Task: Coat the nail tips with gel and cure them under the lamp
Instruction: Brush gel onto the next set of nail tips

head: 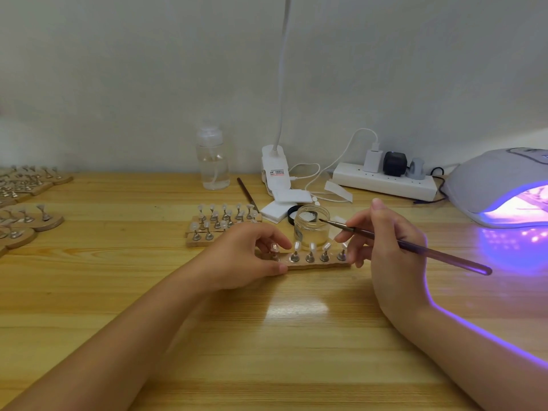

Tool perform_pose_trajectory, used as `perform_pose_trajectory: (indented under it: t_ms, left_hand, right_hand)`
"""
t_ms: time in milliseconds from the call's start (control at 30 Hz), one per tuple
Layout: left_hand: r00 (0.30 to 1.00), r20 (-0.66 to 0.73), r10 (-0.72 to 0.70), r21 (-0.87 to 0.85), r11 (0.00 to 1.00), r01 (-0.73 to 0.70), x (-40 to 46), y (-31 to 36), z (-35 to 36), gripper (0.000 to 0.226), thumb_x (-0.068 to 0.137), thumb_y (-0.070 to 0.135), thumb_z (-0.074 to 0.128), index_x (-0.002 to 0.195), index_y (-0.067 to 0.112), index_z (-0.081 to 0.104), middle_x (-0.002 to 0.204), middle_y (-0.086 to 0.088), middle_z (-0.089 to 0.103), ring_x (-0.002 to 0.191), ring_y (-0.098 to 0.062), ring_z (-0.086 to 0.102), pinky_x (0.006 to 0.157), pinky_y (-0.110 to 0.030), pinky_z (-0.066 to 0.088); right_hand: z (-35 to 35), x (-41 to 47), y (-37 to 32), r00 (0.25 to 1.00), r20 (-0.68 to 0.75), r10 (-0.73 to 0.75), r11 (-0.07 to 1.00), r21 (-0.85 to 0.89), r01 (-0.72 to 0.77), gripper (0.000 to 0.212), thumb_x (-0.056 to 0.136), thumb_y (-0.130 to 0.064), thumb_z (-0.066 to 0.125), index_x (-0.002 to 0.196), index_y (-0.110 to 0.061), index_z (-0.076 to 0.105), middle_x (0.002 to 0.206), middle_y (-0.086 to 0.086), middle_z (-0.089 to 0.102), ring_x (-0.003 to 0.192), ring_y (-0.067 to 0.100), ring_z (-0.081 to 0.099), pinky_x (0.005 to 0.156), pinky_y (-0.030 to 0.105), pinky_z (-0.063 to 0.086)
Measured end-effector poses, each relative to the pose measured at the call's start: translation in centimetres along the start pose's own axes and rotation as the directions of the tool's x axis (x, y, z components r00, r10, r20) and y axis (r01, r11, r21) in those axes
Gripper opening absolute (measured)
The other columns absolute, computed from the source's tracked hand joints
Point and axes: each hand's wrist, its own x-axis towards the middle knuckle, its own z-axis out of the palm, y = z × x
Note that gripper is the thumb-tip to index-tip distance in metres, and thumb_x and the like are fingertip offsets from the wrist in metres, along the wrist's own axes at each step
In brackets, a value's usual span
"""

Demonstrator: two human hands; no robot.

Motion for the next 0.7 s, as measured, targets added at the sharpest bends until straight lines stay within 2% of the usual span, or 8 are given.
perform_pose_trajectory:
  t_ms: [167,367,467,600,700]
  left_hand:
    - [0.999,0.02,-0.03,-0.003,1.0,0.03,0.0,0.1,0.0,0.028,0.076,0.02,0.072,0.087,0.041,0.058,0.095,0.009,0.057,0.088,0.0,0.054,0.068,0.001,0.039]
    - [1.0,0.008,-0.023,-0.058,0.998,0.023,-0.1,0.4,0.4,0.026,0.076,0.022,0.072,0.088,0.04,0.057,0.095,0.013,0.06,0.088,0.003,0.054,0.065,0.004,0.037]
    - [0.998,-0.058,-0.014,-0.089,0.996,0.009,0.1,0.5,1.2,0.019,0.074,0.029,0.072,0.088,0.035,0.06,0.092,0.014,0.061,0.086,0.002,0.055,0.069,-0.001,0.041]
    - [0.984,-0.177,0.009,-0.133,0.991,-0.033,0.1,0.4,2.0,0.012,0.076,0.019,0.072,0.08,0.028,0.065,0.083,0.012,0.064,0.074,0.009,0.054,0.066,0.0,0.04]
    - [0.978,-0.209,0.018,-0.135,0.99,-0.047,0.2,0.3,2.3,0.012,0.074,0.016,0.073,0.077,0.025,0.066,0.081,0.009,0.065,0.071,0.005,0.054,0.068,-0.006,0.042]
  right_hand:
    - [-0.1,0.0,0.0,1.0,-0.002,-0.002,1.0,0.001,0.002,0.039,0.095,-0.027,0.041,0.064,-0.017,0.061,0.058,0.006,0.065,0.038,0.012,0.049,0.039,0.019,0.04]
    - [0.0,0.0,-0.1,1.0,0.01,-0.003,1.0,-0.002,0.003,0.039,0.094,-0.03,0.043,0.061,-0.022,0.062,0.059,0.006,0.065,0.039,0.012,0.049,0.039,0.019,0.04]
    - [0.0,0.0,-0.2,1.0,0.007,-0.006,1.0,-0.014,0.006,0.039,0.094,-0.028,0.043,0.061,-0.021,0.063,0.06,0.006,0.065,0.04,0.012,0.049,0.04,0.02,0.041]
    - [0.0,0.0,-0.2,1.0,0.02,0.001,0.999,-0.041,0.0,0.038,0.094,-0.023,0.044,0.062,-0.025,0.064,0.061,0.005,0.065,0.041,0.012,0.048,0.041,0.021,0.041]
    - [0.0,0.0,-0.3,1.0,0.027,0.0,0.999,-0.052,0.002,0.038,0.094,-0.021,0.044,0.062,-0.023,0.063,0.061,0.005,0.065,0.041,0.013,0.048,0.041,0.021,0.041]
